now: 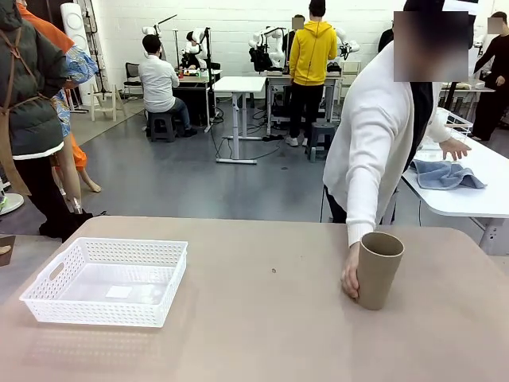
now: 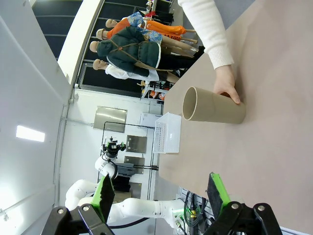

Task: Clean and organize the cups into the basket.
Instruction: Pick up the Organizing basket and move it to the center of the table, then pick up the Reusable plastic cup from the right side of the table and place it inside the Organizing basket.

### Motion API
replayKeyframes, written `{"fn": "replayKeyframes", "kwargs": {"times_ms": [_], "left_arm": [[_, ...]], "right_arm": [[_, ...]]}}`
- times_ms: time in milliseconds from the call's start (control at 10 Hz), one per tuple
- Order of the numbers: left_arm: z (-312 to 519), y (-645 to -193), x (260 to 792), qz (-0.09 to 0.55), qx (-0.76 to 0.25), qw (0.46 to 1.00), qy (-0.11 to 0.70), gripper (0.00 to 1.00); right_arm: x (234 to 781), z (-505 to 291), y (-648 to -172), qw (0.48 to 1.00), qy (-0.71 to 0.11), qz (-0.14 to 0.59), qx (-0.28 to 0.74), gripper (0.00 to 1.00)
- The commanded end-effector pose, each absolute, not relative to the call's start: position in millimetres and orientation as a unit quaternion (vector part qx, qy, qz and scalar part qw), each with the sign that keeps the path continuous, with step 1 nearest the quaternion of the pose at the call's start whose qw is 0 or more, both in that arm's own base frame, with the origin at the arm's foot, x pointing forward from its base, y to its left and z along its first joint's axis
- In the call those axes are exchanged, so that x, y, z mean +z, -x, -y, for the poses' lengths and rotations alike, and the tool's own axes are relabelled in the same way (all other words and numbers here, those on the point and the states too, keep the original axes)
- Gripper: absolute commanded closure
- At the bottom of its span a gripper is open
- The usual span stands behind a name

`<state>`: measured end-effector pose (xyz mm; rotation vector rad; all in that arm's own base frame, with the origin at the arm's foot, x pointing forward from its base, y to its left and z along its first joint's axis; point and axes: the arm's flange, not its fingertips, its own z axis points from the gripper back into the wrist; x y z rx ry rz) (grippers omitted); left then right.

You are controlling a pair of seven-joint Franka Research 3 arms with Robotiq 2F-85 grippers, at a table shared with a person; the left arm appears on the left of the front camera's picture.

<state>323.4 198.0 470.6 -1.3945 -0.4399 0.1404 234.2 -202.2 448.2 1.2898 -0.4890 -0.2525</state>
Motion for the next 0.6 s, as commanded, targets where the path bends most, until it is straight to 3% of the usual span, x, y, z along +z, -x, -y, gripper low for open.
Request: {"fn": "replayKeyframes", "kwargs": {"times_ms": [0, 100, 300, 500], "left_arm": [[-199, -323, 473, 0.205, 0.06, 0.738, 0.641, 0.0], [-198, -323, 471, 0.201, 0.064, 0.742, 0.636, 0.0], [-199, -337, 465, 0.165, 0.01, 0.81, 0.563, 0.0], [-191, -358, 468, 0.139, 0.005, 0.875, 0.463, 0.0]], "right_arm": [[450, 204, -238, 0.759, -0.597, 0.232, -0.114, 0.0], [448, 202, -234, 0.764, -0.593, 0.225, -0.116, 0.0], [445, 199, -255, 0.821, -0.499, 0.272, 0.062, 0.0], [439, 187, -289, 0.826, -0.46, 0.282, 0.161, 0.0]]}}
